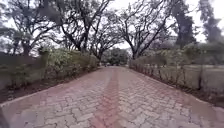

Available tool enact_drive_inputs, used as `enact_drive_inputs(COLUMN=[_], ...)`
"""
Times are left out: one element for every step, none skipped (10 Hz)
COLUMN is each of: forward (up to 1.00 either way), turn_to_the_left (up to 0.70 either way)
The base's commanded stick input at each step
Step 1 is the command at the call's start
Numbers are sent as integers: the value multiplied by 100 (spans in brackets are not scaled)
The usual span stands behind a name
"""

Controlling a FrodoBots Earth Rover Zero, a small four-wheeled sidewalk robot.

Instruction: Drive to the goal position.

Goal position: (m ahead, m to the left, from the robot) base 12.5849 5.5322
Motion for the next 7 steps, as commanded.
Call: enact_drive_inputs(forward=[70, 70, 70, 70, 70, 70, 70], turn_to_the_left=[0, 1, 0, 0, 0, 0, 0])
